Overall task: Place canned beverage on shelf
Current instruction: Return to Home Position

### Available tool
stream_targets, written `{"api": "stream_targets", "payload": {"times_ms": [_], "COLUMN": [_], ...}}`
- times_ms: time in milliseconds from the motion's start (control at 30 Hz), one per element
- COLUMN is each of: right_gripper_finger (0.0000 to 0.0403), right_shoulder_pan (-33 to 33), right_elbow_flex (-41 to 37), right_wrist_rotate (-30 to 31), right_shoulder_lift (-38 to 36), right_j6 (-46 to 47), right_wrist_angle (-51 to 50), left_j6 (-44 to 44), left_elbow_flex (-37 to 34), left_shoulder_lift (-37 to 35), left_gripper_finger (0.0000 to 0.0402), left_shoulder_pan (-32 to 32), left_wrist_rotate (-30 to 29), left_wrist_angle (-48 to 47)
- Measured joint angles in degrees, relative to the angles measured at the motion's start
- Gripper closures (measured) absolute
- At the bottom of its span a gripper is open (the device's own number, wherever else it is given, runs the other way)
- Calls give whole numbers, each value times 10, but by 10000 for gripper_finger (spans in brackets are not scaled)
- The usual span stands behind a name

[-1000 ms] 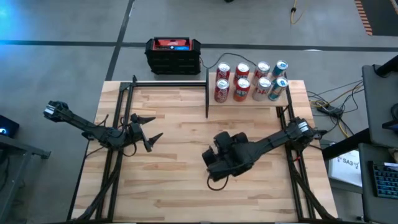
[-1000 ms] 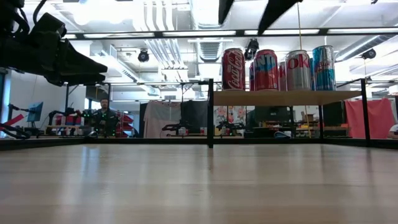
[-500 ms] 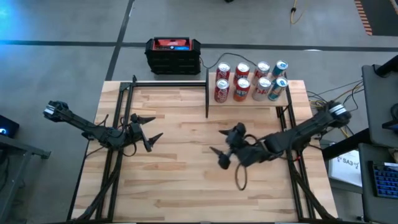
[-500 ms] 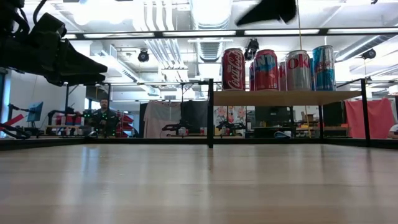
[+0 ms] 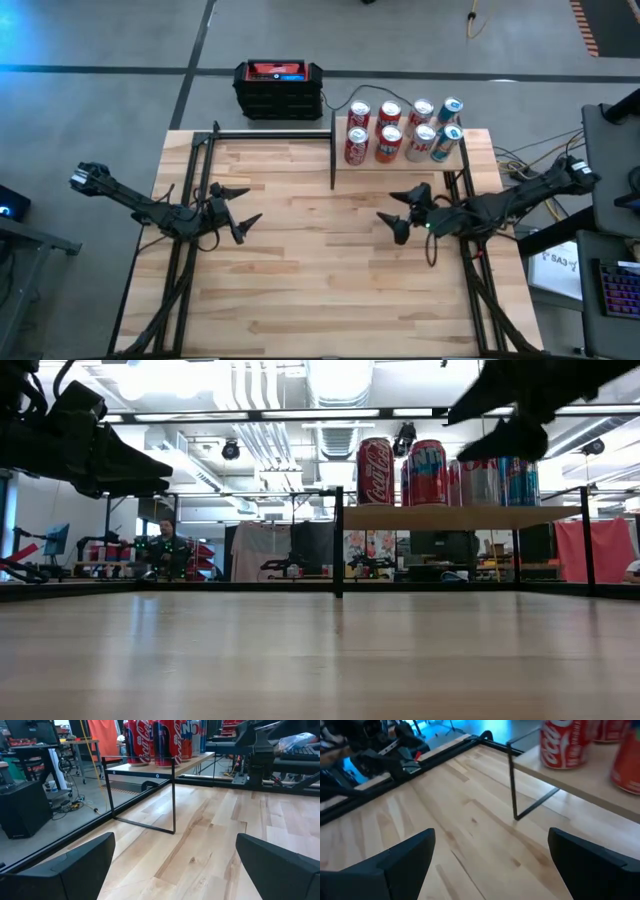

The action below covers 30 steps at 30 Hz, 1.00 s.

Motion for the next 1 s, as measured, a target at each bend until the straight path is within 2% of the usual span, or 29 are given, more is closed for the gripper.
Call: {"api": "stream_targets", "payload": {"times_ms": [333, 733, 1000], "right_gripper_finger": [33, 32, 32], "right_shoulder_pan": [-41, -91, -123], "right_elbow_flex": [-104, -215, -257], "right_wrist_rotate": [-39, -123, -159], "right_shoulder_lift": [-127, -248, -301], "right_j6": [-11, -140, -146], "right_wrist_angle": [15, 124, 136], "left_j6": [0, 0, 0], "left_elbow_flex": [0, 0, 0], "left_shoulder_lift": [0, 0, 0], "left_gripper_finger": [2, 2, 2], "left_shoulder_pan": [0, 0, 0], "left_wrist_rotate": [0, 0, 0], "left_wrist_angle": [0, 0, 0]}}
